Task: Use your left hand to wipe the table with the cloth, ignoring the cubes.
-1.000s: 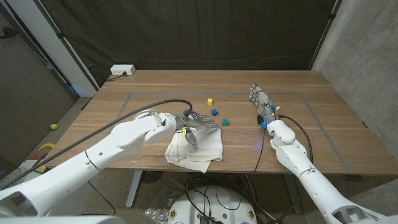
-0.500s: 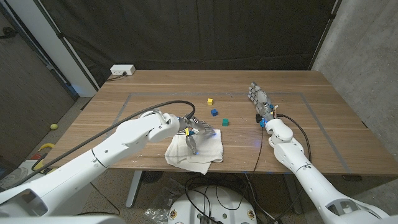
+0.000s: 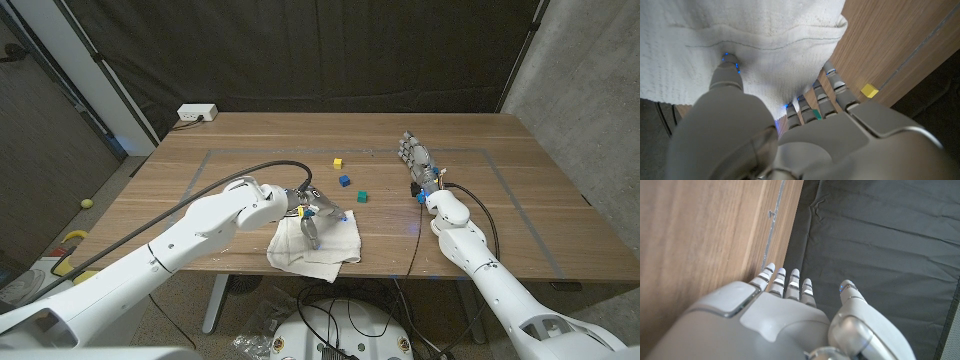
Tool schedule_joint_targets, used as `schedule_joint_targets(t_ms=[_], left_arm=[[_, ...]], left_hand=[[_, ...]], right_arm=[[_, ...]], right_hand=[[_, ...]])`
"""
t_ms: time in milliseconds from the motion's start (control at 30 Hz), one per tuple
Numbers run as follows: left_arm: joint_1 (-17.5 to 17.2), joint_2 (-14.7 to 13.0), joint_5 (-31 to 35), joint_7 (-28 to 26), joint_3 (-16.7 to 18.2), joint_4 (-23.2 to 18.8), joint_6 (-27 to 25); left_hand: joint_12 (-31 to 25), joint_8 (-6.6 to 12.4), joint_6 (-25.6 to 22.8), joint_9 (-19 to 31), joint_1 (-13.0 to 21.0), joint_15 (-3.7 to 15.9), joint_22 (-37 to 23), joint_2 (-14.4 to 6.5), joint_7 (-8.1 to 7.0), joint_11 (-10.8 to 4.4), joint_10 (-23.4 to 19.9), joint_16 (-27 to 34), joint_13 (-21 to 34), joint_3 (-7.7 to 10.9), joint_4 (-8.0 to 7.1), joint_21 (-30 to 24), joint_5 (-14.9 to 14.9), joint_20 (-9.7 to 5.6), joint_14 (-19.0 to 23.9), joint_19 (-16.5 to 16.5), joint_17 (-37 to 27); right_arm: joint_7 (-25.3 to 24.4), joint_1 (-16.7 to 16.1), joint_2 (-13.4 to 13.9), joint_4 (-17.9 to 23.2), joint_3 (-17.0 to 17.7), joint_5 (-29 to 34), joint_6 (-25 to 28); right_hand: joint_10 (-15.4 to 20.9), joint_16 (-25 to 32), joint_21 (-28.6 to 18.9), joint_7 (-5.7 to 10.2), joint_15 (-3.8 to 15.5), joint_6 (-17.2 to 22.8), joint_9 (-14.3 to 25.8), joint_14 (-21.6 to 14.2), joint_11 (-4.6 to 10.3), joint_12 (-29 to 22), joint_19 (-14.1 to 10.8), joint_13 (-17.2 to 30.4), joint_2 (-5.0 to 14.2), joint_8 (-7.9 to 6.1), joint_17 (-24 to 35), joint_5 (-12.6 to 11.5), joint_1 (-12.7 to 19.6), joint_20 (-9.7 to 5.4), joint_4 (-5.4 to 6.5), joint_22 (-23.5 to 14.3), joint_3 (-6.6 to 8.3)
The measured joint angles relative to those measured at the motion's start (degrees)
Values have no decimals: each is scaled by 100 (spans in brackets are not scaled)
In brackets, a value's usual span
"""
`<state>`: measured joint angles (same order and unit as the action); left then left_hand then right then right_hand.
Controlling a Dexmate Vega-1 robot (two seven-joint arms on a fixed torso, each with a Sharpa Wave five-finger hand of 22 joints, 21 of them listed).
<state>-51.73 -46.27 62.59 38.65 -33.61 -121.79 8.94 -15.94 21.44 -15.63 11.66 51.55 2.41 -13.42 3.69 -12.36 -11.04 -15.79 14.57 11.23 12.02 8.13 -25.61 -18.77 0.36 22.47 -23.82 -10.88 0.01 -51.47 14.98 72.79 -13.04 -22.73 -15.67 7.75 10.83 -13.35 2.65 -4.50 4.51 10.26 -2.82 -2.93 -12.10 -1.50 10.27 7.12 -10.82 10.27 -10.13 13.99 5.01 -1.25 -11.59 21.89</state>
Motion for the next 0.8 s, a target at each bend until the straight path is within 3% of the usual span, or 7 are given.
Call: schedule_joint_targets(t_ms=[100,133,233,367,400,500,800], left_arm=[[-94,-45,27,0,52,23,27],[-154,-70,63,-599,87,44,42],[-247,-110,106,-916,134,90,62],[-394,-173,251,-1591,186,191,88],[-424,-184,251,-1591,195,214,88],[-500,-212,369,-2088,217,282,81],[-676,-251,775,-3337,242,455,-225]], left_hand=[[-26,313,-925,-9,349,26,-75,-227,18,-15,-722,135,30,52,-47,-330,181,-202,724,-285,-78],[-71,449,-1292,-11,500,41,-110,-276,52,-13,-1000,192,52,85,-27,-466,263,-243,1003,-388,-121],[-371,884,-2351,0,894,126,-246,-476,276,1,-1952,435,194,203,28,-905,494,-306,1972,-644,-318],[-1073,1314,-3623,-15,1664,449,-566,-591,618,41,-3245,935,547,296,122,-1651,757,-333,3302,-928,-866],[-1269,1373,-3758,-56,1844,549,-661,-600,601,73,-3536,1081,674,296,122,-1873,804,-340,3583,-961,-1048],[-1667,1413,-3989,-80,2024,702,-869,-539,658,158,-3925,1467,1033,267,95,-2393,836,-364,4058,-1044,-1498],[-1802,1326,-4151,-67,2078,727,-1065,-486,757,225,-3995,1625,1270,211,40,-3080,865,-406,4317,-1448,-1841]], right_arm=[[-2,23,-8,-26,0,17,-9],[-9,27,-9,-31,0,26,-10],[-23,41,-11,-46,-5,44,-12],[-52,73,-13,-75,-25,77,-12],[-58,73,-13,-75,-25,82,-12],[-72,96,-14,-94,-39,101,-12],[-110,176,-13,-146,-90,146,-9]], right_hand=[[0,0,0,0,0,0,0,0,0,0,0,0,1,0,0,0,2,0,0,0,0],[0,0,1,0,0,0,0,0,0,0,0,0,1,0,0,0,2,0,0,0,0],[0,0,1,0,8,0,0,-50,0,0,0,0,1,0,0,0,2,0,16,0,-16],[0,0,-34,0,8,0,0,-50,0,0,-31,0,1,0,0,0,2,-31,16,0,-16],[0,0,-34,0,8,0,0,-50,0,0,-31,0,1,0,0,0,2,-31,16,0,-16],[0,22,-34,0,8,-1,0,-50,0,0,-31,0,1,0,-1,0,2,-31,16,0,-16],[0,22,-34,0,8,-1,0,-50,0,0,-30,0,1,0,-15,0,2,-31,-17,0,-48]])
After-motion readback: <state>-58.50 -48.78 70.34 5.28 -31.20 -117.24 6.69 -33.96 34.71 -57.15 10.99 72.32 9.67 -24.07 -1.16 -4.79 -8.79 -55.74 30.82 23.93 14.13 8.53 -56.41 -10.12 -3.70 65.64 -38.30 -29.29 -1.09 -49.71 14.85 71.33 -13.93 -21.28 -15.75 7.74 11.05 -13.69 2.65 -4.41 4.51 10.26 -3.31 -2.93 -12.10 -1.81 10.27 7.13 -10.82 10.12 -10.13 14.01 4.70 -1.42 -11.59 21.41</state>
